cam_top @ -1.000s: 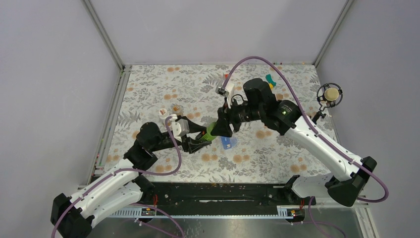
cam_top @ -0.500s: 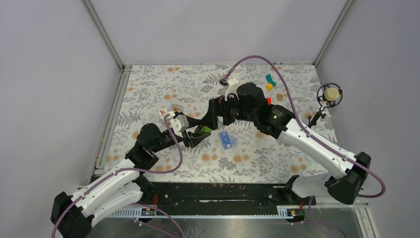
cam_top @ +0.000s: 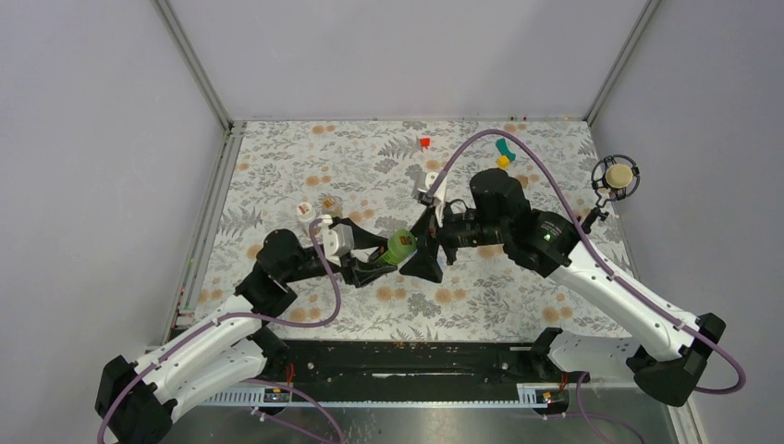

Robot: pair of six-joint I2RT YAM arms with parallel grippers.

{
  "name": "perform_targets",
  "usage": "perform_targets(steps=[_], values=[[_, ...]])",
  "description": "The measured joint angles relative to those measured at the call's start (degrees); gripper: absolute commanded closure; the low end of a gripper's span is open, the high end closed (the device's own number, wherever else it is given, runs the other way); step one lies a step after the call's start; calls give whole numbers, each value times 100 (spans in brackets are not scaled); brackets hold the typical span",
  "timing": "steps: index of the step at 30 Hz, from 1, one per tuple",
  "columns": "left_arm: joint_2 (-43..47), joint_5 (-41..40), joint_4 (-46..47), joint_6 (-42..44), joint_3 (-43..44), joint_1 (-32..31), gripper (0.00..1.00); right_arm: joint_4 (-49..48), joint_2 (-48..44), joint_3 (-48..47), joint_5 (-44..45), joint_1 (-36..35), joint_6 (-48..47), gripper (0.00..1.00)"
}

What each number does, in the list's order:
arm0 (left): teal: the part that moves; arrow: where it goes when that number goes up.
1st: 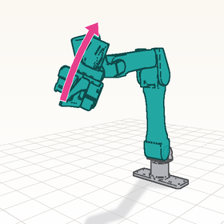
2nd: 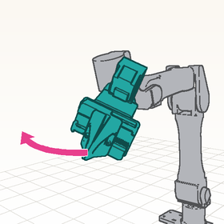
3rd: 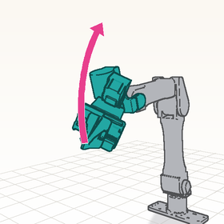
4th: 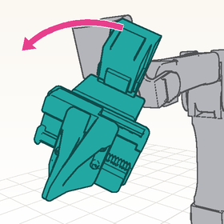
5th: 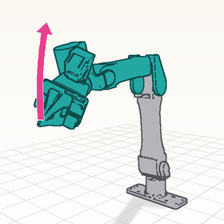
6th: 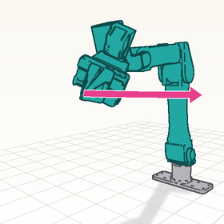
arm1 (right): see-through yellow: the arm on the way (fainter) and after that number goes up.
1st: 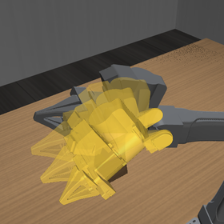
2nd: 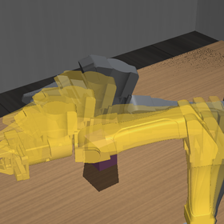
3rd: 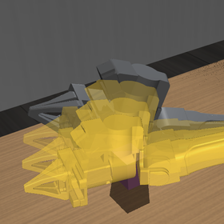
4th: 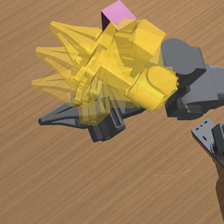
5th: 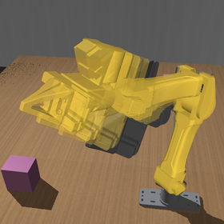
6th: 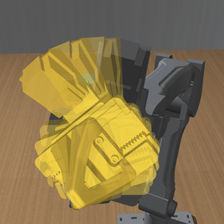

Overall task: Sort the pills into containers
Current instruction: Screw the lid of the pill bottle onto the pill bottle.

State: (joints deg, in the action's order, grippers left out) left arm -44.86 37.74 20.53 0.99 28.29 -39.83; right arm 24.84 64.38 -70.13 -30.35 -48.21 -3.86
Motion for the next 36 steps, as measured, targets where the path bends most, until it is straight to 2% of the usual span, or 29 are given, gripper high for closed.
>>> perform_targets(steps=[4, 9, 12, 16, 19, 21, 23, 25, 27, 31, 36], values=[[-11, 382, 2, -9, 2, 0, 100, 365, 221, -173, -396, 0, -350, 27], [-63, 654, -13, -55, 13, -2, 100, 479, 468, -317, -435, 13, -341, 50], [-83, 627, -55, -140, 31, 17, 100, 363, 522, -323, -356, 26, -55, 59], [-111, 282, -164, -219, 55, 44, 100, 42, 671, -323, 26, 31, 673, 63], [-125, -160, -219, -240, 55, 52, 100, -168, 828, -369, 697, -7, 1414, 62], [-138, -424, -227, -249, 55, 57, 100, -225, 918, -428, 1217, -74, 1882, 53], [-138, -669, -223, -229, 55, 63, 100, -289, 955, -448, 1644, -131, 2282, 37], [-138, -787, -184, -205, 55, 63, 100, -352, 957, -448, 1799, -149, 2461, 12], [-125, -772, -149, -136, 55, 48, 100, -479, 957, -448, 1958, -131, 2485, 1], [-87, -702, -109, -59, 55, 2, 100, -595, 817, -420, 1805, -48, 2015, 0], [-87, -509, -118, -28, 55, 4, 100, -391, 326, -306, 968, -44, 1008, 2]])
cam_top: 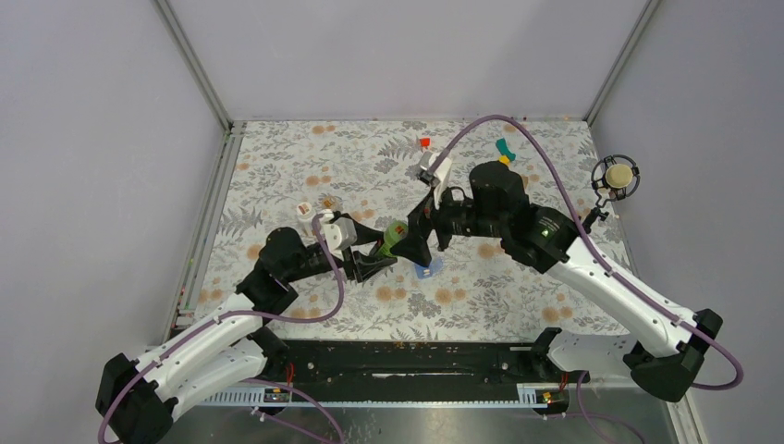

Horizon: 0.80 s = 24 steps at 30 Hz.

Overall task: Sort the pills into containers
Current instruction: Screw the lid of the pill bottle onto the pill bottle.

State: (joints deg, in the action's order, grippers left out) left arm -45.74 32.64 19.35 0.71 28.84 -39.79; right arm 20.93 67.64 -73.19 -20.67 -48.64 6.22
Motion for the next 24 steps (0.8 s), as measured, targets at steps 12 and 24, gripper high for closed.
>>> perform_targets(steps=[12, 24], values=[[0, 981, -101, 35, 63, -2, 100, 953, 166, -273, -861, 4, -1263, 32], [50, 111, -166, 57, 74, 22, 100, 444, 398, -304, 144, -74, 310, 75]])
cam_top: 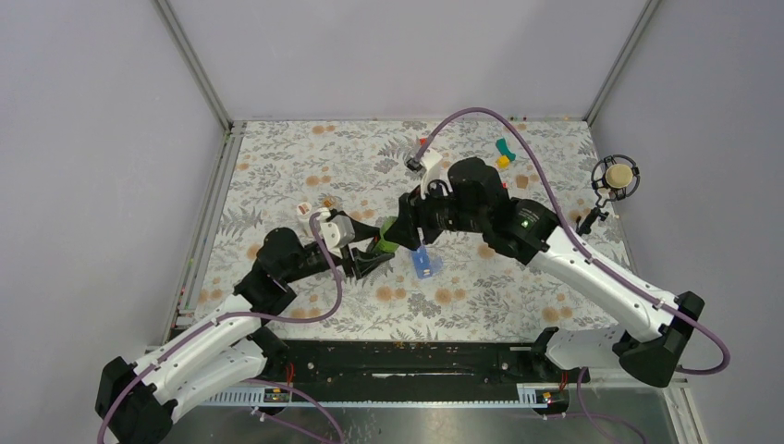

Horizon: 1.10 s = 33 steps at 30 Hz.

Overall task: Sort the pills into containers
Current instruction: Screw the lid of the pill bottle onto the pill bottle.

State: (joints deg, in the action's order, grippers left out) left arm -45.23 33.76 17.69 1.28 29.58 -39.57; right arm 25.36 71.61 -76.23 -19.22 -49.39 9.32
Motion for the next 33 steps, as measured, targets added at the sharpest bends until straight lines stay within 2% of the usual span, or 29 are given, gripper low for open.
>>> perform_targets(steps=[2, 4, 5, 7, 8, 9, 13, 17, 21, 25, 29, 33], values=[[76, -424, 107, 26, -101, 0, 100, -195, 85, -2, 612, -146, 501, 75], [131, -739, 153, 42, -192, 0, 100, -358, 188, -2, 1349, -382, 911, 67], [146, -848, 153, 46, -212, 0, 100, -409, 227, -2, 1615, -468, 1062, 53], [149, -1043, 160, 59, -227, 0, 100, -503, 286, -2, 2020, -564, 1357, 16], [149, -1110, 170, 61, -229, 0, 100, -538, 302, -2, 2131, -581, 1462, 6], [151, -1150, 179, 61, -232, 0, 100, -560, 306, -2, 2232, -586, 1488, 1], [157, -1139, 256, 63, -232, -17, 100, -745, 223, 111, 2138, -507, 1106, 0], [149, -863, 216, 81, -229, -15, 100, -767, -212, 435, 1239, -404, 282, 0], [-4, -201, -103, 144, -52, -17, 100, -468, -772, 562, 236, -297, -728, 1], [-153, 518, -328, 175, 188, -17, 100, -35, -1202, 573, -319, -295, -1604, 1], [-245, 1108, -487, 188, 343, -17, 100, 619, -1132, 422, -643, -293, -2253, 1], [-323, 1473, -616, 192, 409, -22, 100, 1069, -807, 291, -772, -293, -2610, 8]])
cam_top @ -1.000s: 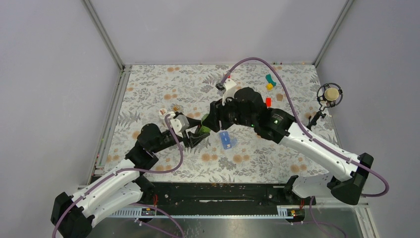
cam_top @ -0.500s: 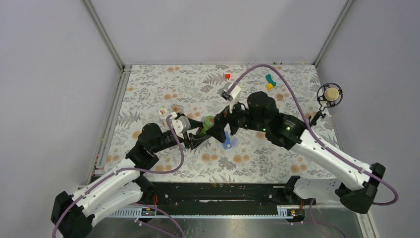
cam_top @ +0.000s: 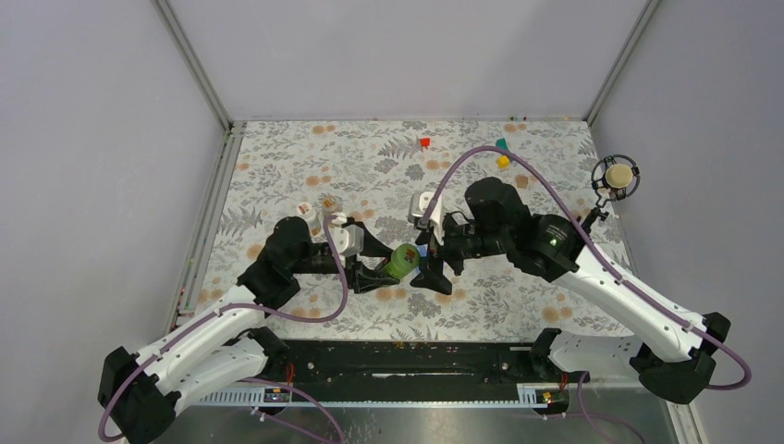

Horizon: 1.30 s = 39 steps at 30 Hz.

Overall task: Sort the pills into containers
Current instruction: Screw the lid of the pill bottle onto the pill bottle.

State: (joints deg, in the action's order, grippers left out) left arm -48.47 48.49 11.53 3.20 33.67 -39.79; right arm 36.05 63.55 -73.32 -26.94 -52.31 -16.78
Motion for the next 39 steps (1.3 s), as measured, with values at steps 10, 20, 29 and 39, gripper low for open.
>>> perform_targets(steps=[10, 20, 29, 39], values=[[-227, 400, -286, 15, 232, 0, 100, 52, 221, -282, 343, 0, 96, 19], [-229, 396, -444, 105, 306, 35, 100, 55, 348, -378, 295, -2, 400, 34], [-232, 328, -809, 188, 326, 66, 100, 79, 754, -557, 17, -7, 710, 71], [-144, -350, -815, 203, 326, 68, 100, -273, 772, -492, 660, -2, 1609, 100]])
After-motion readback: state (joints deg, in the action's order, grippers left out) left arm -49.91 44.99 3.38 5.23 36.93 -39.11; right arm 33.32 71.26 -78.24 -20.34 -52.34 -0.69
